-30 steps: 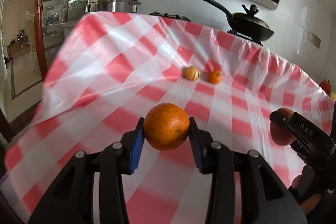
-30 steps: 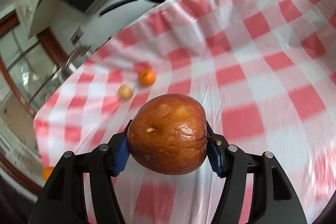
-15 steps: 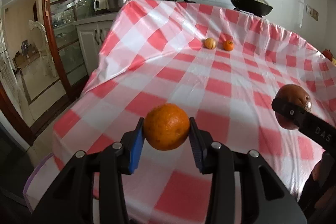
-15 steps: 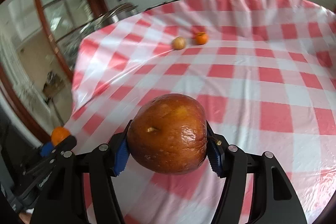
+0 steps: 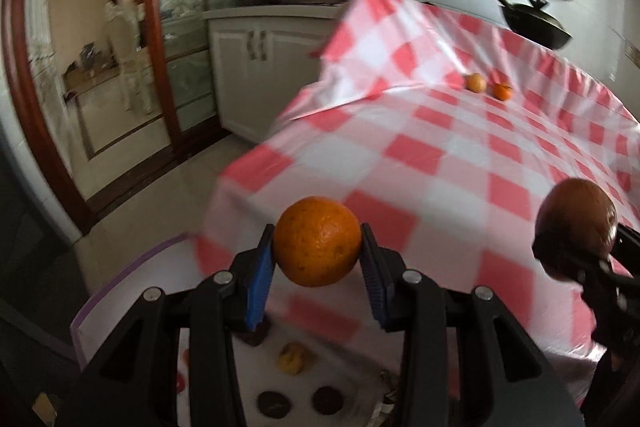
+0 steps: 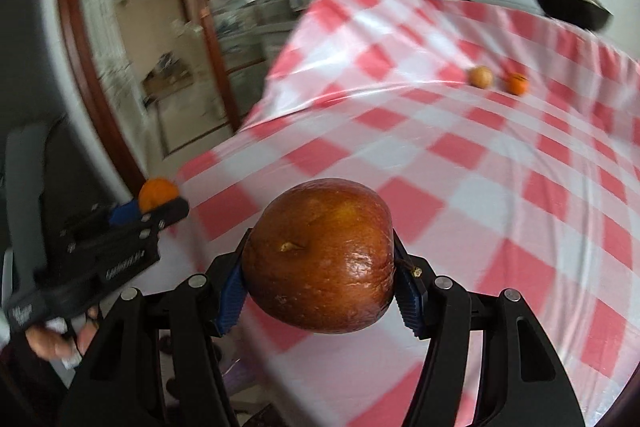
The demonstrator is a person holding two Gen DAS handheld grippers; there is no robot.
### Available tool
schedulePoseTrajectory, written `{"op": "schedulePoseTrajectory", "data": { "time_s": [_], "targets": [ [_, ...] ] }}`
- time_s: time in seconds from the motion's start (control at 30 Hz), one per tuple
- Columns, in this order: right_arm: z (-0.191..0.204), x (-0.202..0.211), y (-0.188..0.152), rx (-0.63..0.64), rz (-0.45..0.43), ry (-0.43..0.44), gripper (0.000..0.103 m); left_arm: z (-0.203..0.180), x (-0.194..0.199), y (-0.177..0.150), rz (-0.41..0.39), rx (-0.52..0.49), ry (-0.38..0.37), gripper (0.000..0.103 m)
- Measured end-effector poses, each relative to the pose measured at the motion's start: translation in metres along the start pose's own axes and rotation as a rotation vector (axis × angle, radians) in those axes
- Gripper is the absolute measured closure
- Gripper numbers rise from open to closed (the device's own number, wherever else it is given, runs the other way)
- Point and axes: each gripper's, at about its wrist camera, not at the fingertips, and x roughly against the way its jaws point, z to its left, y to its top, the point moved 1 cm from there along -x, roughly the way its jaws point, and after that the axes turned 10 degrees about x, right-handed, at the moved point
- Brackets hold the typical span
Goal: Organize fruits
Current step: 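Carry the held orange and brown fruit off the table over the white box, then open the left tool to drop the orange while the right tool releases the brown fruit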
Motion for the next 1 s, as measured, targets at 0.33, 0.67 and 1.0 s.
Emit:
{"op": "schedulePoseTrajectory", "data": {
  "time_s": [0.33,0.67,1.0],
  "targets": [
    [0.088,-0.015,-0.012,0.235,0.045,0.163,0.042,0.066,-0.002,-0.017,0.012,0.116,0.092,0.062],
    [0.157,-0.046,-0.039,0.416,0.166,0.311,0.042,0.116,-0.03,-0.039,0.098,0.179,0.195,0.062],
    [0.191,-0.105,-0.062,0.481,0.355,0.345,0.042,0.162,-0.083,-0.075,0.311,0.184,0.325,0.062]
  ]
}}
